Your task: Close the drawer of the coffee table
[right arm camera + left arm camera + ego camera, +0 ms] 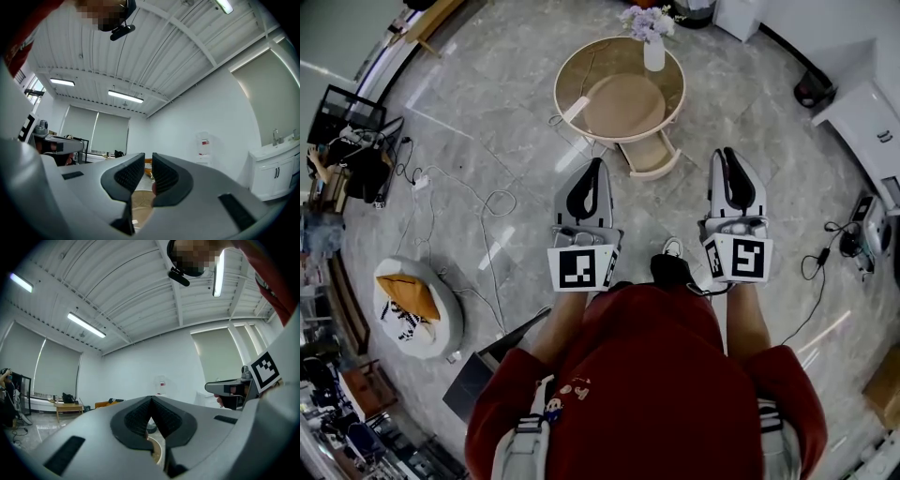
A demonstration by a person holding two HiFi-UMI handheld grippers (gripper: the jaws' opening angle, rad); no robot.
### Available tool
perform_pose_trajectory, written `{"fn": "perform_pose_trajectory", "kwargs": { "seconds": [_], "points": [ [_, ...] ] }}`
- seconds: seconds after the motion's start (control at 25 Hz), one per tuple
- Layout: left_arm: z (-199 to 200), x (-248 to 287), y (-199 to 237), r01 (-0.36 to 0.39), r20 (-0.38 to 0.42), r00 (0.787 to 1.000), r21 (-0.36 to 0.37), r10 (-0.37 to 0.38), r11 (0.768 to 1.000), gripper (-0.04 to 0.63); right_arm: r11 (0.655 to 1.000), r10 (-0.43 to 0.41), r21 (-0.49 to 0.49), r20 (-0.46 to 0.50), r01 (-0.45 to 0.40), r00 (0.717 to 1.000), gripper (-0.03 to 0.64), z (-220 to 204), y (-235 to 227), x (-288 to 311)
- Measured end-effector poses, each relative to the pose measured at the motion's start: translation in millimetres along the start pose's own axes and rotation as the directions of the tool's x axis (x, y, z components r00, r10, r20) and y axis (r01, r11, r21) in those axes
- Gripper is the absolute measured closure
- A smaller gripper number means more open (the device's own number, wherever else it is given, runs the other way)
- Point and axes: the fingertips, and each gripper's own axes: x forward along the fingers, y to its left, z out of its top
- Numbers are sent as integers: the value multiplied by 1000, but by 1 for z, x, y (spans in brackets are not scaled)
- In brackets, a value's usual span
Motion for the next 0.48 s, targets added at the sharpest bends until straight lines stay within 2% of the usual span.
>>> {"fn": "perform_pose_trajectory", "kwargs": {
  "seconds": [0.08, 0.24, 0.32, 0.48],
  "points": [
    [-6, 21, -8, -3, -26, 1000, 14, 3, 1000, 583, 1000, -1, 10, -11, 1, 1000, 570, -6, -24, 12],
    [-6, 62, -22, -37, -10, 999, 6, 37, 999, 583, 1000, 0, 23, -22, 1, 1000, 574, -17, -63, 33],
    [-11, 76, -27, -44, -28, 999, 13, 44, 999, 583, 999, 11, 38, -19, -10, 1000, 574, -21, -75, 42],
    [-12, 98, -34, -48, -12, 999, 9, 48, 999, 583, 999, 24, 44, -35, -22, 999, 574, -34, -88, 55]
  ]
}}
